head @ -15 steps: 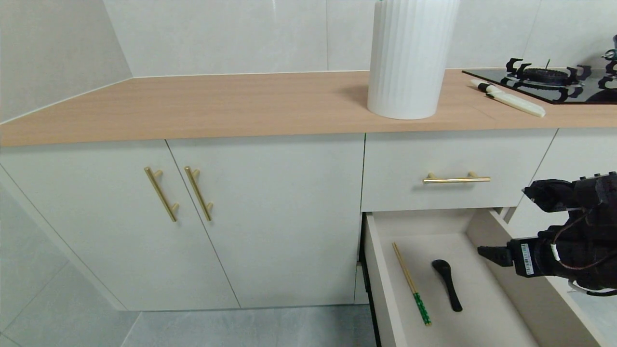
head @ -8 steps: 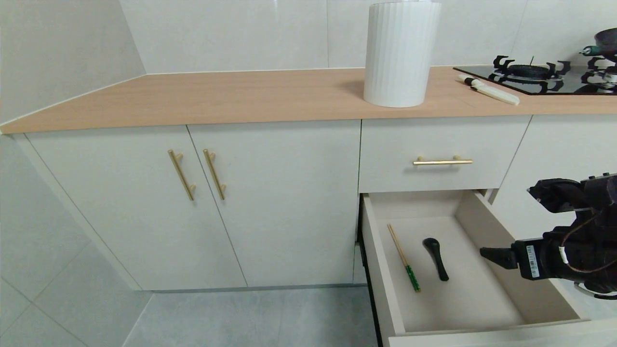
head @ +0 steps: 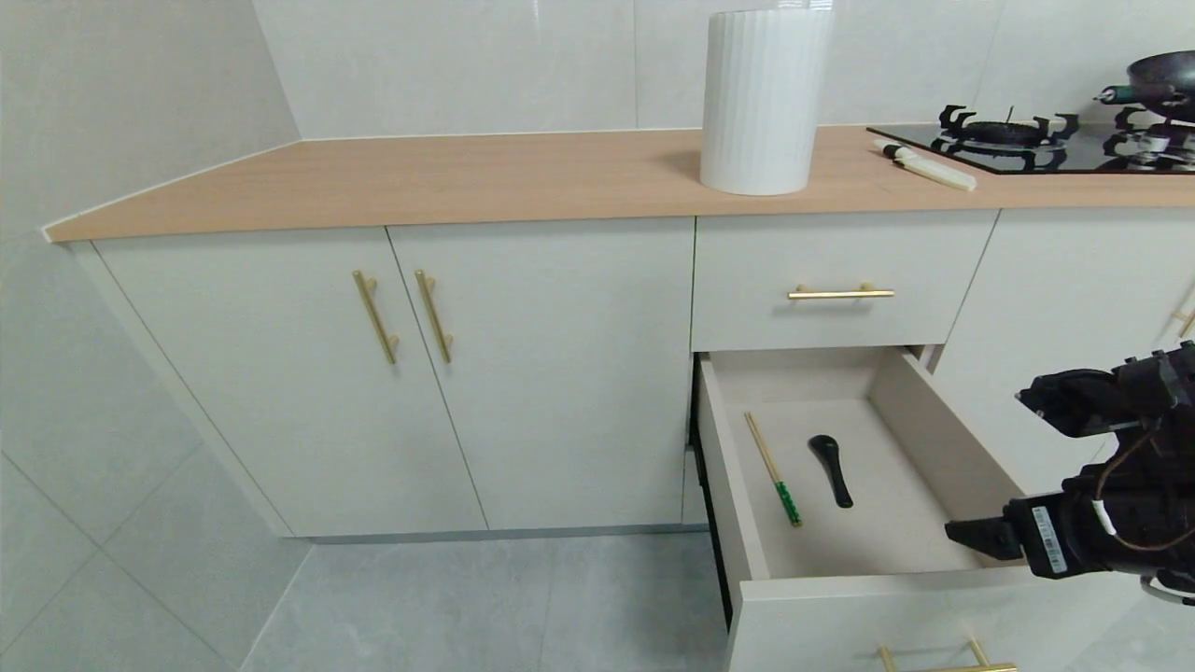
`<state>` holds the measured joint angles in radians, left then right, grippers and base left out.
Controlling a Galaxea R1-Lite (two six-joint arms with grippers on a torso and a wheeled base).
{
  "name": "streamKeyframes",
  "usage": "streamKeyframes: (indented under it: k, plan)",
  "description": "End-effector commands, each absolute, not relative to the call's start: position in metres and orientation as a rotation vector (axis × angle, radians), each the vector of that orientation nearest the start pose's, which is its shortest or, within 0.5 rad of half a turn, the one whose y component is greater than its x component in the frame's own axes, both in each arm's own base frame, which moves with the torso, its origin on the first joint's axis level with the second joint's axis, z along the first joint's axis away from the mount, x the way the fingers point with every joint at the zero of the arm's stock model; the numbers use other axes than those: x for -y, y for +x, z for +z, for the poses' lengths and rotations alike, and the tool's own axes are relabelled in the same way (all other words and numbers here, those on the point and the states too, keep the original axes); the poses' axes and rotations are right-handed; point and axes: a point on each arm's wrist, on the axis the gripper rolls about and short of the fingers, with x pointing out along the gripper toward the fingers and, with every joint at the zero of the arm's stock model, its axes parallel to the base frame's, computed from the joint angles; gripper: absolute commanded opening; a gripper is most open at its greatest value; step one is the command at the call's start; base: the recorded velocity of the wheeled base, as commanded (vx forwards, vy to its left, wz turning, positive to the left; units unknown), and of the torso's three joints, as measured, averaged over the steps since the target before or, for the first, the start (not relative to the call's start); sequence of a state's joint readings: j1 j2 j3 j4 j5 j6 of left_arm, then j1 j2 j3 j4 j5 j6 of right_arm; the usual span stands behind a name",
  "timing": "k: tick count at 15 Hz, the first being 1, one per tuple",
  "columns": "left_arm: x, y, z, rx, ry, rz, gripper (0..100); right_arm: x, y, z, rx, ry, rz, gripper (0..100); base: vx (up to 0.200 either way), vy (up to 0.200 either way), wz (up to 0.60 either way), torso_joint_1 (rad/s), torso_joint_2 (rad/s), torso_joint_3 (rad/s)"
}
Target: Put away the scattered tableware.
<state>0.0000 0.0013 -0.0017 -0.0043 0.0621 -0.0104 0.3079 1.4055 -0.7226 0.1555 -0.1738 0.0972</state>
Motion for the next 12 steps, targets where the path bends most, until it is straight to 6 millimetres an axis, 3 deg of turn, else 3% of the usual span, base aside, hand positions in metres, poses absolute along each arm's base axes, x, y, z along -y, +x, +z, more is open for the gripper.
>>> streamKeyframes:
  k: [1,3,5,9,12]
  plan:
    - [-0.001,-0.023,0.076,0.005,-0.011,0.063,100,-0.062,0.192,0.177,-0.861,-0.124,0.105,100,0.000,0.000,0.00,0.000,0.00,0.000]
    - [-0.001,-0.023,0.076,0.005,-0.011,0.063,100,-0.067,0.190,0.178,-0.915,-0.109,0.131,100,0.000,0.000,0.00,0.000,0.00,0.000]
    - [-0.001,-0.023,0.076,0.005,-0.011,0.063,100,-0.086,0.197,0.177,-1.060,0.010,0.227,100,0.000,0.000,0.00,0.000,0.00,0.000]
    - [-0.001,-0.023,0.076,0.005,-0.011,0.063,100,-0.094,0.215,0.146,-1.196,-0.027,0.197,100,0.000,0.000,0.00,0.000,0.00,0.000]
    - [-0.001,-0.023,0.076,0.003,-0.011,0.063,100,-0.095,0.217,0.135,-1.234,-0.060,0.166,100,0.000,0.000,0.00,0.000,0.00,0.000]
